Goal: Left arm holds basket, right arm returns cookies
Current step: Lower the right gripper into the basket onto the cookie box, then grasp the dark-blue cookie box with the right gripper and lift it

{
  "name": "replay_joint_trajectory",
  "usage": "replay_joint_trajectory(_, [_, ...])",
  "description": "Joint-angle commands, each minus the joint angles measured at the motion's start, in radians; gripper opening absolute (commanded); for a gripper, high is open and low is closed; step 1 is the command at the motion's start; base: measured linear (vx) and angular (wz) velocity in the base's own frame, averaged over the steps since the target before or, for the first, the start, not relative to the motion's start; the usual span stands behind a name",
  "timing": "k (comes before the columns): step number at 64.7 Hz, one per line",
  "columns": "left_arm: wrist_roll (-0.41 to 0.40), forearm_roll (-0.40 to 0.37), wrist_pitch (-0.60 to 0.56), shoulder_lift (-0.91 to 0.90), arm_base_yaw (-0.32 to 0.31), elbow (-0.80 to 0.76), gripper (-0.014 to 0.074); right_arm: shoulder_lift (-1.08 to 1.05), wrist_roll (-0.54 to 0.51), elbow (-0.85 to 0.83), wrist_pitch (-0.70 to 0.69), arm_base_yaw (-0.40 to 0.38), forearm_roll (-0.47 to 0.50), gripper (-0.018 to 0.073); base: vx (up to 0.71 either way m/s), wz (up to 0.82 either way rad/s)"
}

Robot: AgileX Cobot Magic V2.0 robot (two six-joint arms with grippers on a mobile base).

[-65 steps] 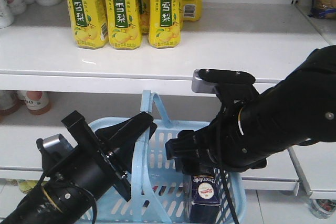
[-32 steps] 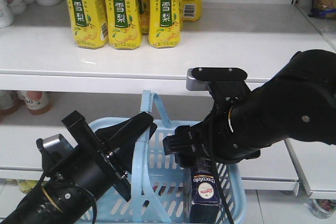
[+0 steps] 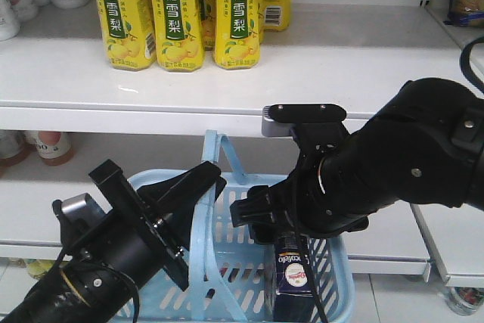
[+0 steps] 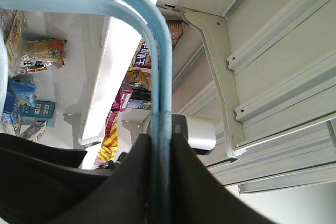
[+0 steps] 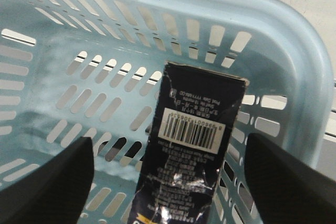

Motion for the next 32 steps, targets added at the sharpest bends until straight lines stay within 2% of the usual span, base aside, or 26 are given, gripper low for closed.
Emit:
replay_joint_trajectory(1, [-0.002,-0.019,-0.282,-0.032,0.003,-0.032,-0.0003,-0.026,-0.001,-0.028,-0.033,-0.002,-0.016,0.0549,0.0,0.0])
replay_joint_trajectory(15, [-0.002,-0.019,-0.282,-0.032,0.003,-0.032,-0.0003,-0.026,-0.001,-0.027,-0.015,0.001,-0.014,0.0549,0.0,0.0])
replay_joint_trajectory(32, [-0.002,-0.019,-0.282,-0.032,0.003,-0.032,-0.0003,-0.041,0.002,0.07,-0.063,0.021,0.001,0.0549,0.0,0.0])
